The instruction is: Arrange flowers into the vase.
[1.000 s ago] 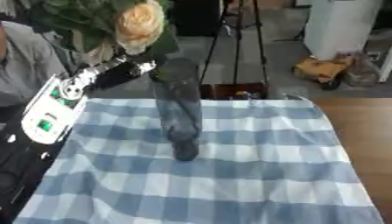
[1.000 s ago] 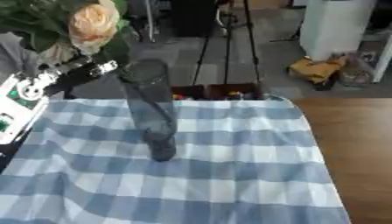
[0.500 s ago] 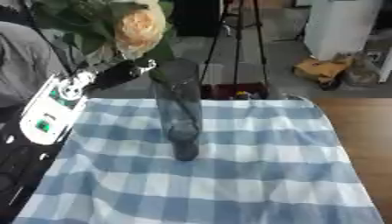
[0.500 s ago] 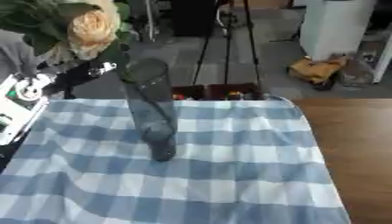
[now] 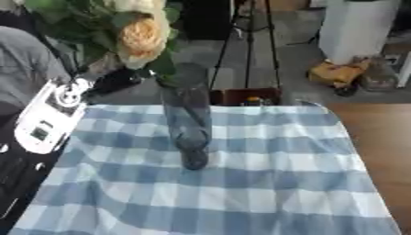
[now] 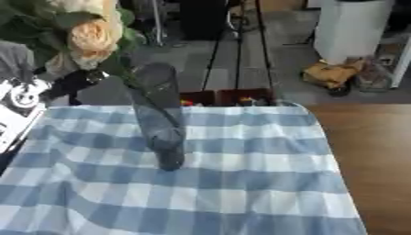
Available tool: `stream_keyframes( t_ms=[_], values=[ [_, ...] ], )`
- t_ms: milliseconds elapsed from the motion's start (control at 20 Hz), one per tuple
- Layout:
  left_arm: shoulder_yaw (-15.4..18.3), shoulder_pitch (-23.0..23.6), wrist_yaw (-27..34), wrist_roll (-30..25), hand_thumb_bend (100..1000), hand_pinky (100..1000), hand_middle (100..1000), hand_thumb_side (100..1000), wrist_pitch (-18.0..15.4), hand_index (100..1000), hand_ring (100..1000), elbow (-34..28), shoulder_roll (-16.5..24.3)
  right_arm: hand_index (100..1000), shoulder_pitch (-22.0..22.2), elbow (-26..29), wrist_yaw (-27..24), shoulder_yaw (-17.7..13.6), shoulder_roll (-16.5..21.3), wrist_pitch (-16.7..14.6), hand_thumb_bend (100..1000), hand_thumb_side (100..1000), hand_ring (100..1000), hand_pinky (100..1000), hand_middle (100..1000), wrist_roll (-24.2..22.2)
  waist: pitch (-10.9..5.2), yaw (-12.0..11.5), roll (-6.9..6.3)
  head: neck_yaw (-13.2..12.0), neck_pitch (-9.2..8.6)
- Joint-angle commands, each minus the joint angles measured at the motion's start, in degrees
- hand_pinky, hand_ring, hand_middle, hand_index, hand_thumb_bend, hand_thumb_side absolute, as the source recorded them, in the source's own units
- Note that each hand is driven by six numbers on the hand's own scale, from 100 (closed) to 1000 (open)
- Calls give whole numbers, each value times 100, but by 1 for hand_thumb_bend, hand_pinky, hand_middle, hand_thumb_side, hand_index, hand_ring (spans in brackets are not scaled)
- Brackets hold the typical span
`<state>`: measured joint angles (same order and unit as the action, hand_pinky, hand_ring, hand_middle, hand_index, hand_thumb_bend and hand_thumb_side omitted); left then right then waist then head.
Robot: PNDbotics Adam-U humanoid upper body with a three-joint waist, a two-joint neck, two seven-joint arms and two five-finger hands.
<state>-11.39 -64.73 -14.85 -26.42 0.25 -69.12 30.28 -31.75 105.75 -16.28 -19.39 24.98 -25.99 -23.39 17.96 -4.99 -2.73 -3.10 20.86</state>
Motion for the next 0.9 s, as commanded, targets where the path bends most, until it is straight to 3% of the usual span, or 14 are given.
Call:
stream_keyframes(
  t_ms=[50,900],
  values=[
    [26,-54,22,-7,394,928,1000,956,-37,1000,1000,-139,236,785,-50,148,3,-18,93,16,100,1000,778,668,755,22,-169,-10,4,6,-56],
    [-2,135,115,-133,389,928,1000,919,-39,1000,1000,-319,374,784,-32,156,9,-27,96,29,100,1000,778,667,755,38,-169,-29,8,10,-49]
  ],
)
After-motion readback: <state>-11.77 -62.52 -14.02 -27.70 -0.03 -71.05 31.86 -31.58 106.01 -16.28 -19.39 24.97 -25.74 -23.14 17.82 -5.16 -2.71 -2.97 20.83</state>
